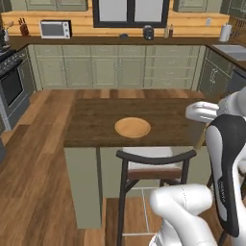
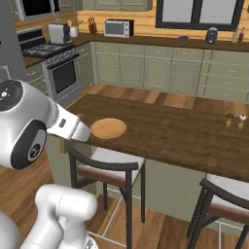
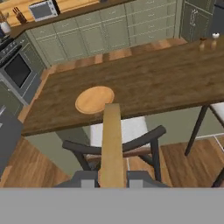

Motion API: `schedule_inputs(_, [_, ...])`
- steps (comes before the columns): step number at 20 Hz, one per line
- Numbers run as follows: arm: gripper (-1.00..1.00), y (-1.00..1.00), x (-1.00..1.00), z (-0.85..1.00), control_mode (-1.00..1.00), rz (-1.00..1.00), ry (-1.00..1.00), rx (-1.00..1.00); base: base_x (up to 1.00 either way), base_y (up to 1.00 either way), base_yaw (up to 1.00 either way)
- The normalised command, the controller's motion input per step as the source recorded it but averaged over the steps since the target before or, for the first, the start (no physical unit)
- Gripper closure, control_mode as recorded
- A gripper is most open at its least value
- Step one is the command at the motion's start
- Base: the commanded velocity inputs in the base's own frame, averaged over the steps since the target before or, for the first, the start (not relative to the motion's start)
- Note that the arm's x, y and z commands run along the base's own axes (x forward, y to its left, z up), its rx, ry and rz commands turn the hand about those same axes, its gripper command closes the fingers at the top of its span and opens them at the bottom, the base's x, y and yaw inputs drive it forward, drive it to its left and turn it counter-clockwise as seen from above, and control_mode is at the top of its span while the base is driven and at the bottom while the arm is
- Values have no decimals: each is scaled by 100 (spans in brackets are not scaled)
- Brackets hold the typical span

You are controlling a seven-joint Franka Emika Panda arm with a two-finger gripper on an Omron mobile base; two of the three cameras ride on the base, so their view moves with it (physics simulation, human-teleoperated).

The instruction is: Start the toaster. Once the lever pops up, take the bread to the plate on the dining counter.

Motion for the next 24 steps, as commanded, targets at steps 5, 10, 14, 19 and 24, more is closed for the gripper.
schedule_inputs(5, [100,0,0,0,100,0,0,0,100,-32,25])
schedule_inputs(10, [100,-5,35,-5,-100,9,4,2,58,-5,12])
schedule_inputs(14, [100,-13,97,-29,-100,30,6,6,0,0,0])
schedule_inputs(19, [100,0,100,-55,-100,34,9,4,0,0,0])
schedule_inputs(24, [100,0,100,-64,-100,31,16,3,0,0,0])
